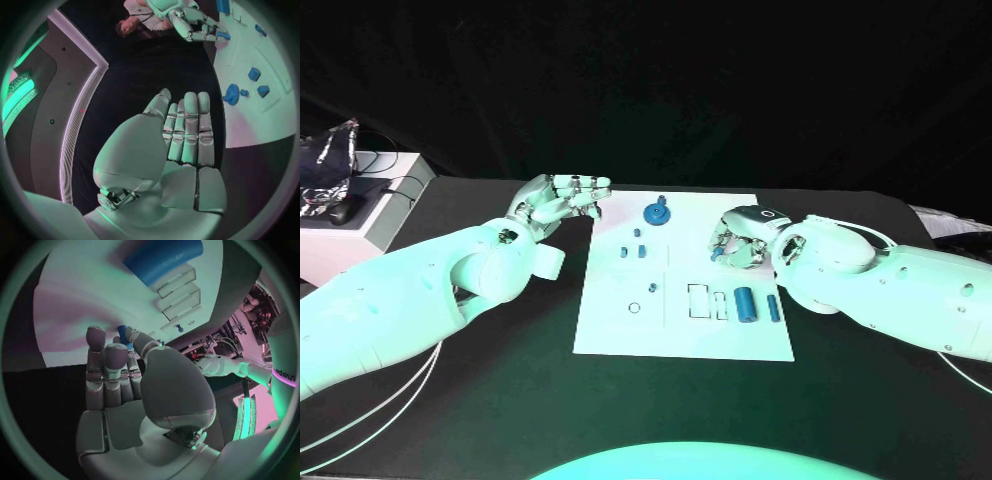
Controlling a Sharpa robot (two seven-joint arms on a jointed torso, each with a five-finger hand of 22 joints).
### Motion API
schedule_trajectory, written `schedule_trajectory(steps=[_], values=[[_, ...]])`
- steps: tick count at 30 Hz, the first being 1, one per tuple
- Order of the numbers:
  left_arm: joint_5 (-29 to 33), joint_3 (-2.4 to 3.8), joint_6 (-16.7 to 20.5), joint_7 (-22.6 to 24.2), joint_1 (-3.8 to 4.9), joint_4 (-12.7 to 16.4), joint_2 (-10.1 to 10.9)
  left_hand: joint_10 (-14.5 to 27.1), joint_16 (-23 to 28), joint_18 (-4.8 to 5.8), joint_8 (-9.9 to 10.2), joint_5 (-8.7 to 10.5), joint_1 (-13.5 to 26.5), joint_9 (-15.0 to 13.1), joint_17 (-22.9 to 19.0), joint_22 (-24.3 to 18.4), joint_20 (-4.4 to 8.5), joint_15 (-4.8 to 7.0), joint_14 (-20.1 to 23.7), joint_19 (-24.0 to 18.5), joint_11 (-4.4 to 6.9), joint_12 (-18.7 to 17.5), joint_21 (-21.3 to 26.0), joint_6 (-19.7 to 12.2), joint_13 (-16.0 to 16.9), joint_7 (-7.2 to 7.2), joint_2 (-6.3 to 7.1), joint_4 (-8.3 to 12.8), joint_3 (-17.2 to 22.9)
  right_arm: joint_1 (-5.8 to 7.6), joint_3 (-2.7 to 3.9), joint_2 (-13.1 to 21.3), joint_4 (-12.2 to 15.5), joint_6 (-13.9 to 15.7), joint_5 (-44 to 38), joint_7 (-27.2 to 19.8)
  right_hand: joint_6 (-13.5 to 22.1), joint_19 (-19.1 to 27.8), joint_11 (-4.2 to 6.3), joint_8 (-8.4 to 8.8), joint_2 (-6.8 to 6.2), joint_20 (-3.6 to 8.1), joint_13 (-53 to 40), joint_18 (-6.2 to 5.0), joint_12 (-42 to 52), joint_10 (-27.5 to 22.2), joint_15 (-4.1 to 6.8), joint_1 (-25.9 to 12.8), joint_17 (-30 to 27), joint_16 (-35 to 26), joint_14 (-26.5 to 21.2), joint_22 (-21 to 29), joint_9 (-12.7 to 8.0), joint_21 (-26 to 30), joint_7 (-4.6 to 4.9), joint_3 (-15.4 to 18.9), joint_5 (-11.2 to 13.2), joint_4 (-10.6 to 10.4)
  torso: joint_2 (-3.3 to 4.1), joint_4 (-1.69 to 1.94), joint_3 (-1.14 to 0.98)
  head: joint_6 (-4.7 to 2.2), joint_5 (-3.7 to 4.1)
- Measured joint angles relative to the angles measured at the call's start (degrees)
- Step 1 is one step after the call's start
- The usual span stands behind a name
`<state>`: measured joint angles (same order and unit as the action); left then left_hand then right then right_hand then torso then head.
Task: Assemble the parts on the task board
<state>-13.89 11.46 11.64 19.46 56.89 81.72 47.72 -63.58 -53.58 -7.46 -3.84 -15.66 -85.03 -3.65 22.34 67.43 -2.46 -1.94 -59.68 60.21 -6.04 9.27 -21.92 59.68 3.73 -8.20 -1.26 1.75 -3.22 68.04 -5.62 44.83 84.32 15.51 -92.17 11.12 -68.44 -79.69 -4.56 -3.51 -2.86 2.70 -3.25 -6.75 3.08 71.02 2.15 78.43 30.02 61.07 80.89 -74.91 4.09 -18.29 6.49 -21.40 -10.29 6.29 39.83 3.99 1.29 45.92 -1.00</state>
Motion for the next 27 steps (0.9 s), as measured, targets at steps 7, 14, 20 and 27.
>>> schedule_trajectory(steps=[7,14,20,27], values=[[0.0,0.00,0.0,0.0,0.00,0.0,0.0,0.0,0.0,0.00,0.0,0.00,0.0,0.0,0.0,0.0,0.00,0.00,0.0,0.0,0.00,0.0,0.0,0.0,0.0,0.00,0.00,0.0,0.0,-0.24,-0.09,0.4,0.9,2.0,-0.8,0.5,-0.8,0.5,-0.01,-0.23,0.09,0.44,0.0,-0.21,0.1,0.0,0.01,-0.1,0.3,0.0,0.0,0.0,0.4,-2.4,0.05,-2.9,3.3,1.1,0.00,0.03,0.00,0.08,0.07],[0.0,-0.02,0.0,0.0,-0.01,-0.1,-0.1,0.0,0.0,0.00,0.0,0.00,0.0,0.0,0.0,0.0,0.00,0.00,0.0,0.0,0.00,0.0,0.0,0.0,0.0,0.00,0.00,0.0,0.0,0.00,0.46,2.1,3.7,4.0,-0.5,1.0,-0.8,0.7,-0.01,-0.23,0.25,0.69,0.0,-0.12,0.1,0.0,0.01,-0.3,0.4,0.0,0.0,0.0,0.8,-4.0,0.04,-3.6,3.5,1.4,-0.04,0.05,0.02,0.12,-0.19],[0.0,-0.02,0.0,0.0,-0.01,-0.4,-0.1,0.0,0.0,0.00,0.0,0.00,0.0,0.0,0.0,0.0,0.00,0.00,0.0,0.0,0.00,0.0,0.0,0.0,0.0,0.00,0.00,0.0,0.0,1.53,1.32,3.8,7.7,5.2,0.5,1.3,-0.8,0.7,-0.01,-0.22,0.32,0.70,0.0,0.12,0.1,0.0,0.01,-0.3,0.5,0.0,0.0,0.0,0.7,-4.1,0.04,-3.6,3.6,1.4,-0.08,-0.01,0.06,0.10,-0.67],[0.0,-0.01,0.0,0.0,-0.01,-0.6,-0.3,0.2,0.0,0.00,0.0,0.00,0.0,0.0,-0.1,0.3,0.21,0.00,0.0,0.2,-0.21,0.0,0.3,0.0,0.0,0.00,0.00,0.0,0.0,1.81,1.45,2.5,10.9,5.6,1.1,1.4,-0.8,1.1,-0.01,-0.16,0.45,0.68,0.0,0.21,0.2,0.0,0.21,-0.4,0.5,0.0,0.2,0.0,0.7,-4.6,0.04,-3.6,3.3,1.4,-0.09,-0.12,0.05,0.03,-1.34]])
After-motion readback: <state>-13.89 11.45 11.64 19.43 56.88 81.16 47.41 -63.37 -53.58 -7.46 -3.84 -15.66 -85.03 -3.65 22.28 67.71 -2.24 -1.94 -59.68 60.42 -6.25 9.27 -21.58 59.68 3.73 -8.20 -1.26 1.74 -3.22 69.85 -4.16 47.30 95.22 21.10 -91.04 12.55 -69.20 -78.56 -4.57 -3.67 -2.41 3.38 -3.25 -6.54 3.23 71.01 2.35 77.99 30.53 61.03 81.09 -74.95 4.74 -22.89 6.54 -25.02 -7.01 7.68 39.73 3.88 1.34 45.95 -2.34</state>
